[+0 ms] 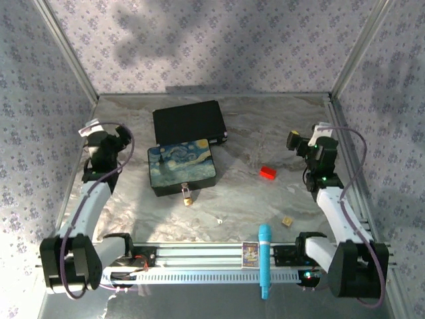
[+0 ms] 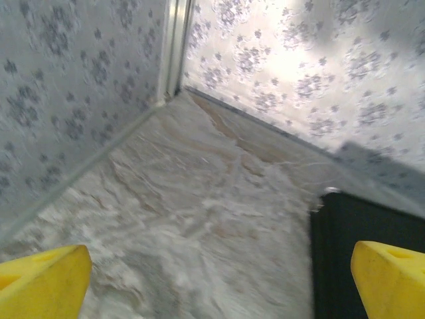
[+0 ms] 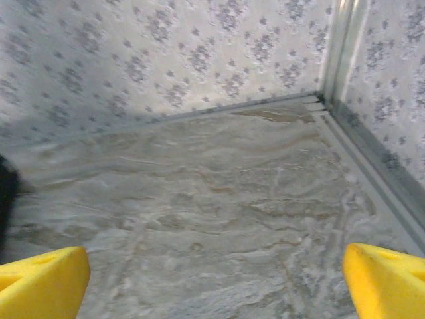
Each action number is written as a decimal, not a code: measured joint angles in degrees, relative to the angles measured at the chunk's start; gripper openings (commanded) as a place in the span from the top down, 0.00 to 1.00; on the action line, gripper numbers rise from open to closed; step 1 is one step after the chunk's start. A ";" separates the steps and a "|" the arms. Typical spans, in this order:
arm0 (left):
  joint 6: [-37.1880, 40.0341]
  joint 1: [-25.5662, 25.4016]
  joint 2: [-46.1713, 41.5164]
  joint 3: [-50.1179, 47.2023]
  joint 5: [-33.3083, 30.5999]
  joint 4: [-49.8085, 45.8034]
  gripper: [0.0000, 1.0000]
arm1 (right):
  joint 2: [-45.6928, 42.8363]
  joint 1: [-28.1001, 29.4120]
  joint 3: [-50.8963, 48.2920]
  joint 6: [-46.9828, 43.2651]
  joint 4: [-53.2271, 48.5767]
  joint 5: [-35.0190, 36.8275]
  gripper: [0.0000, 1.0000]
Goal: Unlock the padlock with the key
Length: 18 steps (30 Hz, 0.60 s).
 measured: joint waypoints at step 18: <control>-32.76 -35.17 -26.12 -8.26 15.41 -29.44 0.01 | -6.25 40.65 2.08 15.41 -34.86 -6.88 0.18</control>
